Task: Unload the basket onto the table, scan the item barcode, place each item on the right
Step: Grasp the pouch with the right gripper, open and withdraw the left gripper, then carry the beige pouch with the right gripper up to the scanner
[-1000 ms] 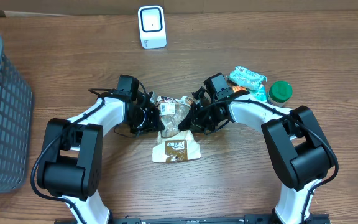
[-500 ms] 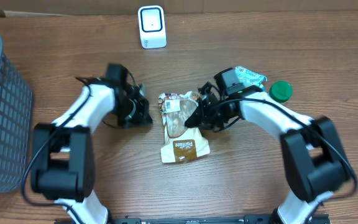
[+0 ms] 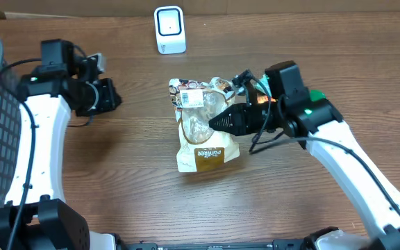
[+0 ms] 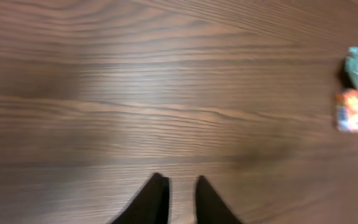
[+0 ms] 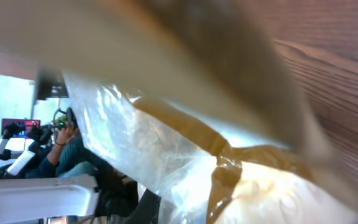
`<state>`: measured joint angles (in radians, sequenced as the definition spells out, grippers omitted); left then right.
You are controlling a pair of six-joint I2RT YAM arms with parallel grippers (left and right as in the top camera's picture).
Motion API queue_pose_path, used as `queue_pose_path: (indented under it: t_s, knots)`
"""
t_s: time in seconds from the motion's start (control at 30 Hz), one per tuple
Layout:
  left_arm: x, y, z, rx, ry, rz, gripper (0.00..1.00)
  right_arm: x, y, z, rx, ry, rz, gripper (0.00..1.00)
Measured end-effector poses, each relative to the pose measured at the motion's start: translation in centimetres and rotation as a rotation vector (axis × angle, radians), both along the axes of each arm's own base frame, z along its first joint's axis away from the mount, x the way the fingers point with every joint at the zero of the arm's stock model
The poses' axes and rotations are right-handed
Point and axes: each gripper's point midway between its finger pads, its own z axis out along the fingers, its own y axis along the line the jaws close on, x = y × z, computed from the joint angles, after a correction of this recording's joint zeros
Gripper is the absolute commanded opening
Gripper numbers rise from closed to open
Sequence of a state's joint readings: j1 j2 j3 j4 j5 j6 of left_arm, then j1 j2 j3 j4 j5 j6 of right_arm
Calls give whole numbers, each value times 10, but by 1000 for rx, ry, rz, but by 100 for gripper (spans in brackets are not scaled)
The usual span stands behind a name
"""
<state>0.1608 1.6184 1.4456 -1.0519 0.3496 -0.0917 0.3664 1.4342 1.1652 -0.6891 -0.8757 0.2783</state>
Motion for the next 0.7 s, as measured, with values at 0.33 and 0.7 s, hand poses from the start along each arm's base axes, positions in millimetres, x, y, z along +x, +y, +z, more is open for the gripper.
queue_pose_path:
  t_s: [0.33, 0.7]
  knots:
    - [-5, 52, -6, 128, 25, 114, 100, -21, -7, 33, 11, 97, -43, 4]
    - [-7, 61, -8, 180, 36, 133, 100, -25, -18, 80, -45, 96, -100, 4]
